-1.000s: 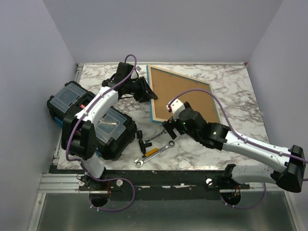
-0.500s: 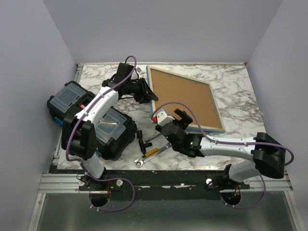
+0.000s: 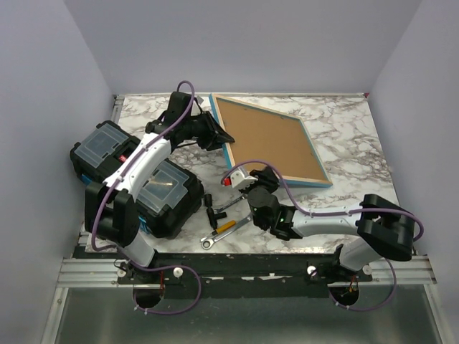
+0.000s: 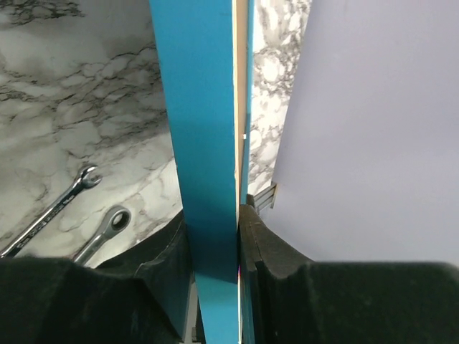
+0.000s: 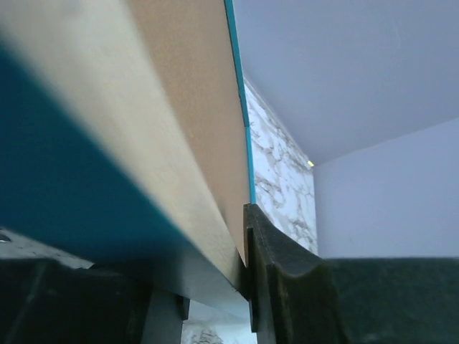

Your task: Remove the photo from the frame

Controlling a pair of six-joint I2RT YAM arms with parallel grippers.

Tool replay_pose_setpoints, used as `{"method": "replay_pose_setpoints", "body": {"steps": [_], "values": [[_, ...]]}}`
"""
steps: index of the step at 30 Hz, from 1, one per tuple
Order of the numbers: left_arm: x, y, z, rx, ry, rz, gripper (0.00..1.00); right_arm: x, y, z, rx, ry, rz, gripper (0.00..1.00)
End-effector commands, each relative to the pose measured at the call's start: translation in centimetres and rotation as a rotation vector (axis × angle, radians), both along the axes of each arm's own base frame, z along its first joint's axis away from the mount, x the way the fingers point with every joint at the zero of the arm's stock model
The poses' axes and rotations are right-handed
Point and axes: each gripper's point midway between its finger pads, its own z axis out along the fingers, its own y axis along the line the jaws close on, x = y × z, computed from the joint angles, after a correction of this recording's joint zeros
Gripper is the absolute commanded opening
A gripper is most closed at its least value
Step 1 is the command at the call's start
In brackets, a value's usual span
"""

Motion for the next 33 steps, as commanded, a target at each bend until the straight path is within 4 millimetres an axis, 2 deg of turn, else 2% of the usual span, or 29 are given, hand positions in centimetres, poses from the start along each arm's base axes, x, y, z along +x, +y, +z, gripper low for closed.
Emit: {"method": "replay_pose_setpoints", "body": {"steps": [1, 3, 4, 6, 10, 13, 17, 19, 23, 26, 30, 33], "values": [[-0.4, 0.0, 2.2, -0.049, -0.102, -0.011, 0.18, 0.5, -0.3, 2.7, 0.134, -0.070, -0.048, 0.26], [-0.4, 0.4, 2.7, -0.047, -0.152, 0.012, 0.50, 0.4, -0.1, 3.2, 0.154, -0.062, -0.042, 0.08], [-0.6, 0.7, 3.1, -0.047, -0.183, 0.019, 0.63, 0.4, -0.1, 3.4, 0.158, -0.056, -0.039, 0.01], [-0.8, 1.3, 3.9, -0.026, -0.241, 0.033, 0.76, 0.4, -0.3, 4.0, 0.178, -0.063, -0.039, 0.01], [-1.5, 3.6, 6.6, 0.051, -0.381, 0.088, 0.90, 0.2, -0.6, 5.8, 0.234, -0.077, -0.042, 0.01], [-2.2, 6.3, 8.8, 0.125, -0.477, 0.165, 0.92, 0.1, -0.5, 7.1, 0.289, -0.075, -0.029, 0.01], [-4.0, 11.1, 11.7, 0.240, -0.623, 0.314, 0.93, 0.1, 0.2, 9.6, 0.424, -0.077, -0.006, 0.01], [-4.9, 12.8, 12.8, 0.274, -0.683, 0.370, 0.93, 0.2, 0.7, 11.0, 0.503, -0.087, 0.012, 0.01], [-6.6, 14.0, 13.9, 0.278, -0.741, 0.411, 0.92, 1.1, 1.7, 13.5, 0.706, -0.073, 0.059, 0.01], [-7.3, 14.2, 13.9, 0.273, -0.760, 0.417, 0.91, 2.5, 0.2, 15.0, 0.879, -0.083, 0.023, 0.01], [-7.6, 14.0, 13.5, 0.269, -0.750, 0.396, 0.91, 3.7, -1.5, 15.2, 1.120, -0.045, 0.010, 0.01], [-7.5, 13.7, 13.1, 0.258, -0.743, 0.385, 0.91, 4.4, -3.5, 14.1, 1.235, -0.022, -0.036, 0.01]]}}
